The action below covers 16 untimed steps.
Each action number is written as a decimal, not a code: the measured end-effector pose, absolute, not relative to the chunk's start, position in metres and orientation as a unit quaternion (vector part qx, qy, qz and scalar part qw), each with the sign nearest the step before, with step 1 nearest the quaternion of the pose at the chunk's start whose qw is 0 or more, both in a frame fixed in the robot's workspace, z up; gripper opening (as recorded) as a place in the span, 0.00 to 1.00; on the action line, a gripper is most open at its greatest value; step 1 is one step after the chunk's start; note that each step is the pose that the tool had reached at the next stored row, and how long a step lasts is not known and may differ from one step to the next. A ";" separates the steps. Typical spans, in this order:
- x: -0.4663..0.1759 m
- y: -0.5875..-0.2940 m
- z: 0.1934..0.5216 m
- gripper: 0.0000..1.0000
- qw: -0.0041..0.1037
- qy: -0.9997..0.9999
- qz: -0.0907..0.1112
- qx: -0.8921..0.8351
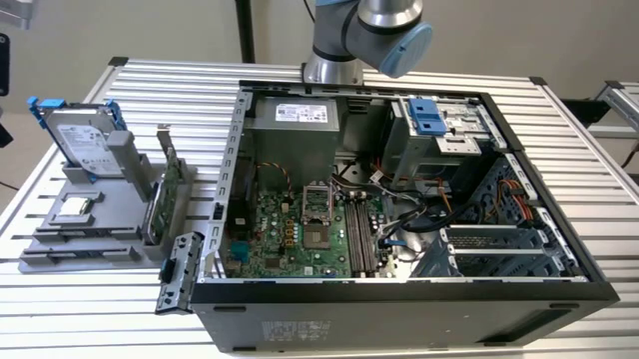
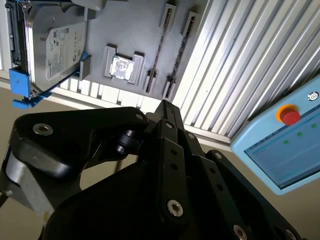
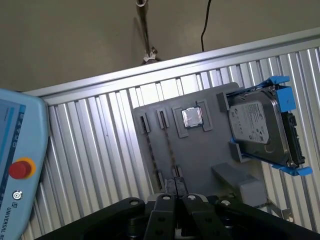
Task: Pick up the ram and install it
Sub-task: 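Insert the ram into the slot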
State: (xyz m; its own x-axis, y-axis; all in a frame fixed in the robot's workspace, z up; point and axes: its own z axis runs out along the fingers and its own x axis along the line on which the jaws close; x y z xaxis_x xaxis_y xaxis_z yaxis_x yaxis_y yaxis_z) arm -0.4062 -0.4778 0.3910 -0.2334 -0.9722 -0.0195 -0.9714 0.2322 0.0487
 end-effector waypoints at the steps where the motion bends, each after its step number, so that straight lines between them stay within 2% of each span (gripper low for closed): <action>1: -0.406 -0.478 0.391 0.00 0.007 -0.785 -0.025 0.619; 16: -0.406 -0.478 0.391 0.00 0.008 -0.756 -0.025 0.654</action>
State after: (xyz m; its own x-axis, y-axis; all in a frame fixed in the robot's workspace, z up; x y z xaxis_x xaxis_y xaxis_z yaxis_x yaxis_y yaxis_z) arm -0.4062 -0.4778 0.3909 -0.1449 -0.9893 -0.0196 -0.9884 0.1438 0.0481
